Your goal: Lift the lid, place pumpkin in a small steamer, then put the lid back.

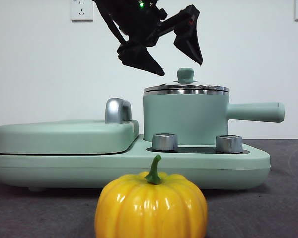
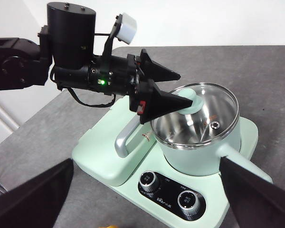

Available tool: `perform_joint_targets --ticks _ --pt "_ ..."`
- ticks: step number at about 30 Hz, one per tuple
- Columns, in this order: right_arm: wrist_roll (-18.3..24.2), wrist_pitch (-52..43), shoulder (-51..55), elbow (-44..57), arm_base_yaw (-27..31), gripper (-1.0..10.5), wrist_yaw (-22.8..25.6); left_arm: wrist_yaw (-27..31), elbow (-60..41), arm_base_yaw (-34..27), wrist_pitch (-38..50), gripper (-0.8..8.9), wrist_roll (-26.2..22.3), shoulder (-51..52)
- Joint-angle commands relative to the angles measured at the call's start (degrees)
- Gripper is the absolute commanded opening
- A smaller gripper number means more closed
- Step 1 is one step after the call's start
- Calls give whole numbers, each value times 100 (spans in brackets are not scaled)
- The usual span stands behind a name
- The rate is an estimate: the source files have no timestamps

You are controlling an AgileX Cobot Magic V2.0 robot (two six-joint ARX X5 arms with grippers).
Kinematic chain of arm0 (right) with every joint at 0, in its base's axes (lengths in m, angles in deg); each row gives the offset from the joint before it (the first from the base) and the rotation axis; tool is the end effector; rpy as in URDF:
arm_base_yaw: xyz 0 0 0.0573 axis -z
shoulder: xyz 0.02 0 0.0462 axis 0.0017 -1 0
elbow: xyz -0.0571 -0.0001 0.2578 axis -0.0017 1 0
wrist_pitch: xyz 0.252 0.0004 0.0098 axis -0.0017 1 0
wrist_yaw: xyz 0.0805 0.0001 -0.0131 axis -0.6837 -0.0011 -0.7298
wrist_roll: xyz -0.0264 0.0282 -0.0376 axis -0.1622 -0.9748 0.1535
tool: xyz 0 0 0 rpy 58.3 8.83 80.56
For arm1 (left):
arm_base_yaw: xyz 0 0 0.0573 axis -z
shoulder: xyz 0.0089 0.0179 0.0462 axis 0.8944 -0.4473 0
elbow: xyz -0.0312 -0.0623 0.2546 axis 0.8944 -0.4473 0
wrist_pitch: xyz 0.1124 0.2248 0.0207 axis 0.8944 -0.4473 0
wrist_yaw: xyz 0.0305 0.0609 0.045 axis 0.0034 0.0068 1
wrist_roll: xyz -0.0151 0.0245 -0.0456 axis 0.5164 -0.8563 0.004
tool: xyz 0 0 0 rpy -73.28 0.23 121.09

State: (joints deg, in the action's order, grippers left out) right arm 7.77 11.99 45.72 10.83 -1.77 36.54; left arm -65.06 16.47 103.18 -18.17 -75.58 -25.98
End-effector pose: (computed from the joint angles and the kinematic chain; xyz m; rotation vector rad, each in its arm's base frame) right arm 0.0802 0.0214 0.3638 0.2536 0.3929 0.7070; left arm 0.3093 -0.2620 0.2963 0.1718 0.4712 -0.8144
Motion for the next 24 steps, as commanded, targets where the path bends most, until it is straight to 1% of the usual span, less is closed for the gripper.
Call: perform_joint_targets --ticks 1,6,10,14,20,24 --pt "-87 -7 -28 -94 -22 489 -4 11 151 85 55 518 -369 -173" --pt "-90 17 -28 -94 -22 489 -7 11 151 162 63 518 -664 -232" --pt "-96 20 -28 -94 -22 489 -4 11 151 190 72 512 -686 -256" --pt "-160 17 -28 -94 -22 488 -4 11 151 197 149 411 -688 -256" --pt "-173 17 -28 -94 -22 489 -4 11 151 197 129 303 -684 -258" --pt "-175 17 -28 -94 -22 489 -4 11 151 208 155 299 -684 -278"
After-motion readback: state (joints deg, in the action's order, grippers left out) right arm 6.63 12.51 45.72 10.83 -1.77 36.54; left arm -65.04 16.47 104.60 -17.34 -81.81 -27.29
